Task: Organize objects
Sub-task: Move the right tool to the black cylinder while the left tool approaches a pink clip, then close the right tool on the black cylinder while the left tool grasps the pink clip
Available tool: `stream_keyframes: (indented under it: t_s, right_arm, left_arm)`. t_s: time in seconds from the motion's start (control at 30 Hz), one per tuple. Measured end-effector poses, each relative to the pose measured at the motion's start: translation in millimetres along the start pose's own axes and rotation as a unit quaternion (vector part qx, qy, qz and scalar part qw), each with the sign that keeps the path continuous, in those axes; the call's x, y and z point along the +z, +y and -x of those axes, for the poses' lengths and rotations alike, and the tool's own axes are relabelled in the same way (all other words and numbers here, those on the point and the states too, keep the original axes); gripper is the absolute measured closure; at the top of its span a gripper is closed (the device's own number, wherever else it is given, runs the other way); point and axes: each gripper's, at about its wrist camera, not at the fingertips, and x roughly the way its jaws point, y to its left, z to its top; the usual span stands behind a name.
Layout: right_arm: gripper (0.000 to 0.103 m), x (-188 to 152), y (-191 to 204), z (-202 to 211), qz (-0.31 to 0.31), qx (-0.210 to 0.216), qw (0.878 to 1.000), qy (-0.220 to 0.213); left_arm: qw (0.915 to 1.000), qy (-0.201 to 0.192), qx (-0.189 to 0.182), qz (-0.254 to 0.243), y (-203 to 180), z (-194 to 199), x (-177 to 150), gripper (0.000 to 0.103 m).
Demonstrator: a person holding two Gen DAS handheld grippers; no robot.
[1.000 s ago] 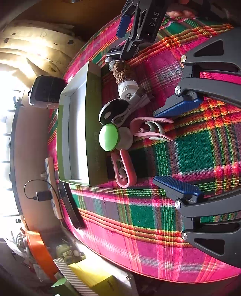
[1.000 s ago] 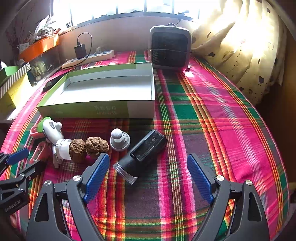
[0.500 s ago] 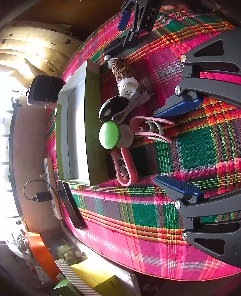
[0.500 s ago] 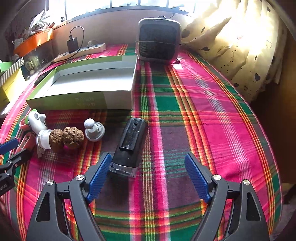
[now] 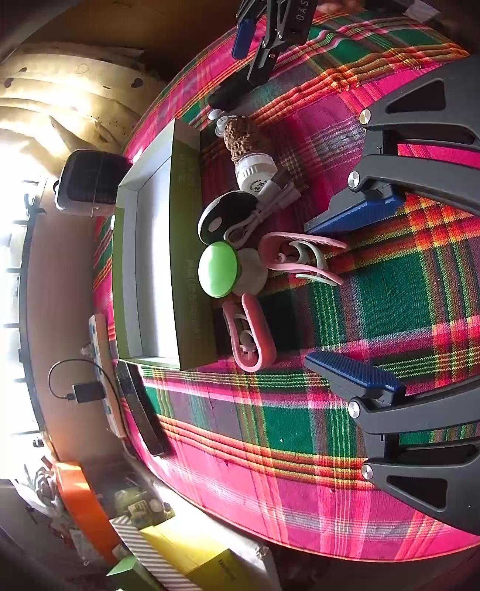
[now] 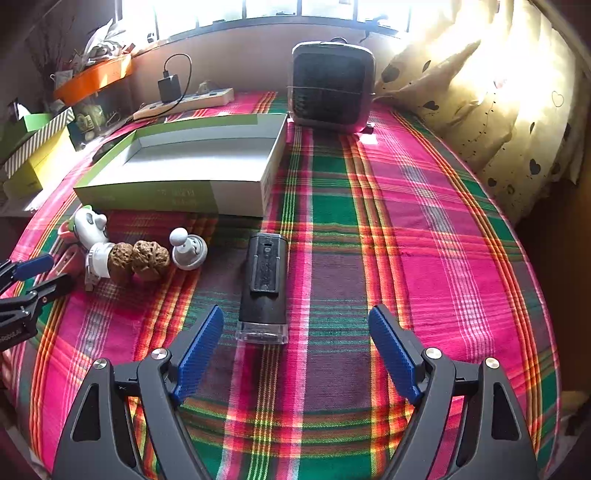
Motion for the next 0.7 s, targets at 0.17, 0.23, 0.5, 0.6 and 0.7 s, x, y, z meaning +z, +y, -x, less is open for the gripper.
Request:
stream_keyframes:
  t_s: [0.17,0.23,0.5,0.6,0.7]
  right_arm:
    - [0.024,1.1,2.7,-8.0,-0.011,-0.001,1.0,0.009]
    - [0.026,1.8,3.2,-8.9,-0.009,-0.003,1.0,0.01]
    - [0.032,4.7,7.4,-10.2,-0.005,-0.004,1.0,0.009]
    - [0.038,4.9,8.1,-9.3,-0.002,-0.002,1.0,0.006]
    - [0.039,4.9,7.5,-9.0,-0.002,0.0,1.0,0.006]
  left_arm:
    - [1.0,0.0,0.0,0.001,0.2,0.1,-0.1,0.04]
    - [1.0,0.0,0.001,0.001,0.3,0.1,-0.2,0.04]
    - [1.0,0.0,0.004,0.005,0.6,-0.2,0.3,0.04]
    - [1.0,-0.001,0.005,0.004,1.4,-0.4,0.4,0.04]
    - [1.0,-0.001,0.005,0.003,1.9,-0.8,1.1,0.04]
